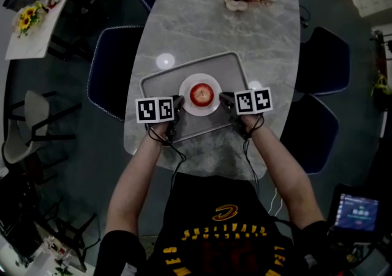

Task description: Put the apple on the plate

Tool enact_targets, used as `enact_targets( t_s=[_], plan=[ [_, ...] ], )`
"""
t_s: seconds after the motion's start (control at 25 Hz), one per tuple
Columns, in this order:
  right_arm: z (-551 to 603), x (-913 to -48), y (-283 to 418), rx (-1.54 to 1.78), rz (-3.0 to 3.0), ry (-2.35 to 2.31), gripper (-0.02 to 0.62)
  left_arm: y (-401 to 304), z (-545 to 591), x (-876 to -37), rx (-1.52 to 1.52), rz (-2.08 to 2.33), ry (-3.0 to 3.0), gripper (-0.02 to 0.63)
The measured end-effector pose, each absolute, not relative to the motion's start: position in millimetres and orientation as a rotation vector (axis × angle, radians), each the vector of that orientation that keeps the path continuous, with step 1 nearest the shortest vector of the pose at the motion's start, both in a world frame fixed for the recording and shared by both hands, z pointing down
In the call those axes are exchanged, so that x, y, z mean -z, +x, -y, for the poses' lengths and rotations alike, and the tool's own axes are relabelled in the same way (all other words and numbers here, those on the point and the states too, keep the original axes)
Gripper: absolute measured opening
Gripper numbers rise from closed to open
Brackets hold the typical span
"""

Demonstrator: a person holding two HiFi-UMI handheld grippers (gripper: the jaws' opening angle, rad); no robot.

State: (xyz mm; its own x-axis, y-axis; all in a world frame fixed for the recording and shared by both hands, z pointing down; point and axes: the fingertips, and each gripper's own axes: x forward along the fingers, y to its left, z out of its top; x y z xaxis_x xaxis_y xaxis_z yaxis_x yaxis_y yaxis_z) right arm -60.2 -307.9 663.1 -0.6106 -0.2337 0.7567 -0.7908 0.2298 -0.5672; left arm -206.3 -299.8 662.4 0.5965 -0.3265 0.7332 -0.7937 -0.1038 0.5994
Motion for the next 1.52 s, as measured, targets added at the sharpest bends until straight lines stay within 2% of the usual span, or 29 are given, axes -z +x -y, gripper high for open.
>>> enact_targets(
  t_s=[0.12, 0.28, 0.56, 0.76, 0.92, 1.28, 1.52],
  plan=[
    [307.4, -660.4, -62.0, -1.088, 1.987, 0.885, 0.031, -206.7, 300.0, -658.1, -0.616, 1.003, 1.805, 0.072],
    [310.0, -650.3, -56.1, -0.883, 2.015, 0.898, 0.032, -215.6, 302.9, -643.1, -0.733, 1.15, 1.99, 0.072],
    [307.9, -576.9, -45.6, -0.66, 2.275, 1.058, 0.031, -210.0, 286.1, -584.6, -0.642, 1.27, 2.2, 0.071],
    [271.3, -537.3, -27.1, -0.678, 2.418, 1.147, 0.029, -173.4, 252.6, -530.7, -0.448, 1.201, 2.306, 0.069],
    [236.6, -516.1, -8.5, -0.74, 2.485, 1.205, 0.006, -137.7, 220.9, -499.1, -0.306, 1.148, 2.328, 0.002],
    [169.2, -463.8, 30.1, -0.761, 2.532, 1.37, 0.006, -57.4, 166.7, -436.8, -0.144, 1.062, 2.397, 0.002],
    [153.3, -417.5, 38.8, -0.591, 2.656, 1.361, 0.006, -30.9, 139.4, -398.6, -0.109, 1.042, 2.509, 0.002]
  ],
)
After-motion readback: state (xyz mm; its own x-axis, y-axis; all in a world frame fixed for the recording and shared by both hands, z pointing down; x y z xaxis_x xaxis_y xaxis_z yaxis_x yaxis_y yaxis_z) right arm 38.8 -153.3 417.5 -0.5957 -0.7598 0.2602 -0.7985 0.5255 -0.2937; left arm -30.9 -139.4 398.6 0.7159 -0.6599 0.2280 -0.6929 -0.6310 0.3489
